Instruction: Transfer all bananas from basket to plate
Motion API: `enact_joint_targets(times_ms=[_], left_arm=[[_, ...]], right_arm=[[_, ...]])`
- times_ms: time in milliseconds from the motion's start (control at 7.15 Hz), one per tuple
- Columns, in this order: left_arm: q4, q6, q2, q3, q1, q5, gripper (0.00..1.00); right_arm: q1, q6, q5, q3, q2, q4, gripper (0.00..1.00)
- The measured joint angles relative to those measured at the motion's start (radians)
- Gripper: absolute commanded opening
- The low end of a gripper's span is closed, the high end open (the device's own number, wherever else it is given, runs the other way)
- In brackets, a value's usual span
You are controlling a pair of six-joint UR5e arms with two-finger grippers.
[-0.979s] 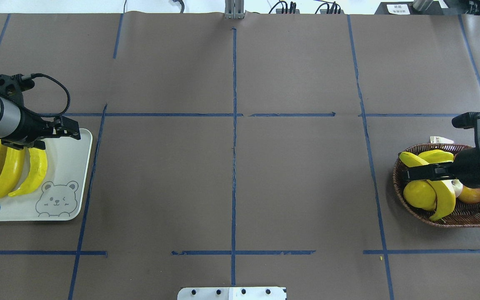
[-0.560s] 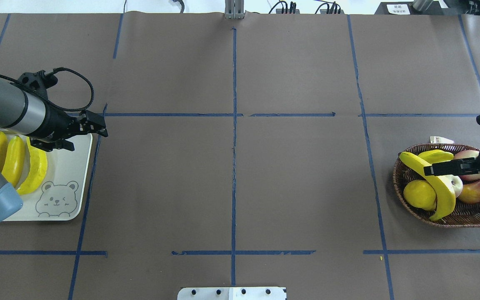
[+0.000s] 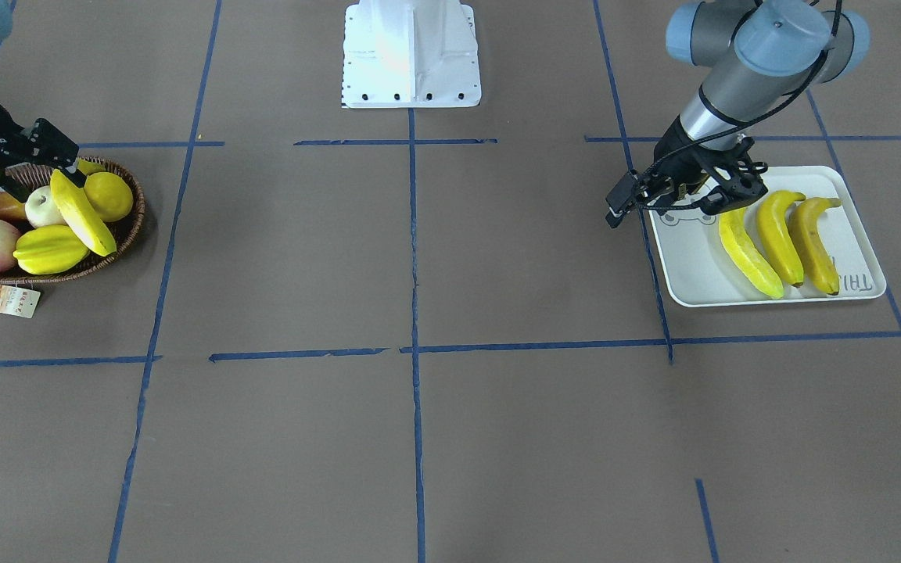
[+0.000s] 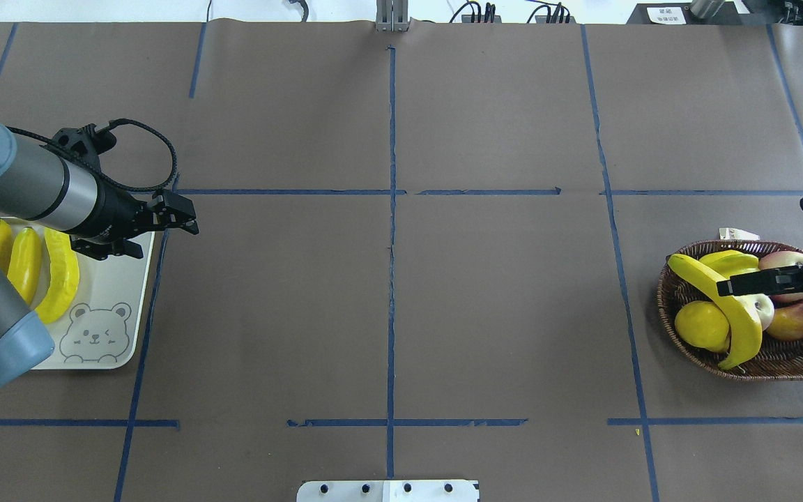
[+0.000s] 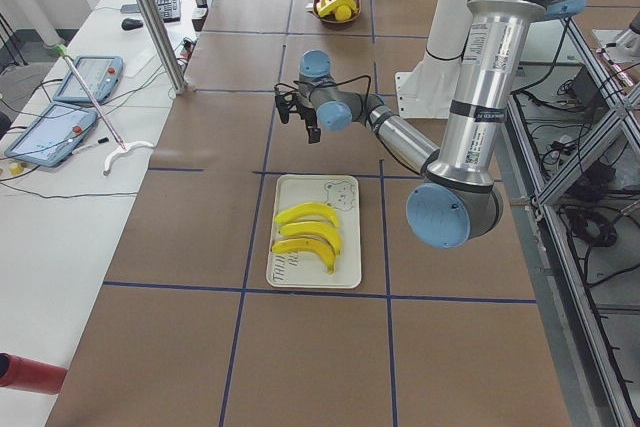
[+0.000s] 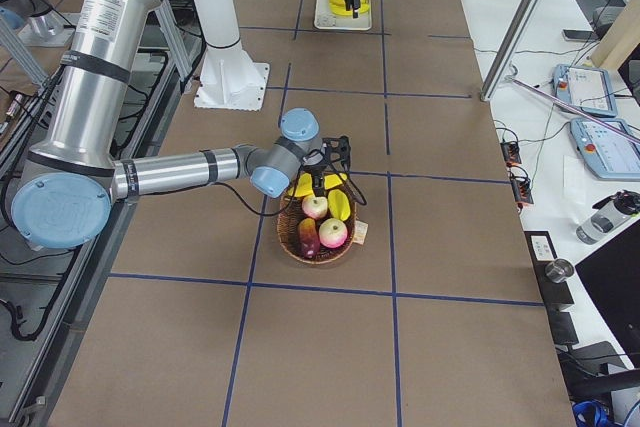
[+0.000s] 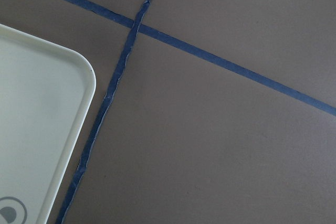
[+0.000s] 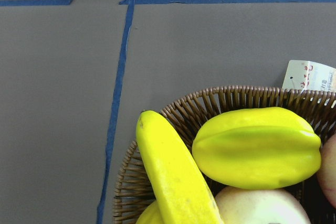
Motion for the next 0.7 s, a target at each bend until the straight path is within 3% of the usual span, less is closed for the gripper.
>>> enact_joint_targets(times_ms=[280, 420, 699], left_arm=[[0.000, -0.001, -0.001, 0.001, 0.000, 0.000, 0.99], [0.000, 0.000, -0.001, 0.002, 0.000, 0.000, 0.99], [0.000, 0.000, -0.002, 0.002, 0.000, -0.001, 0.99]], right_arm=[[-0.027, 0.001, 0.008, -0.008, -0.002, -0.006, 0.97], [-0.039, 0.001, 0.010, -0.013, -0.003, -0.006, 0.89], [-0.046, 0.001, 0.028, -0.021, -0.006, -0.006, 0.45]])
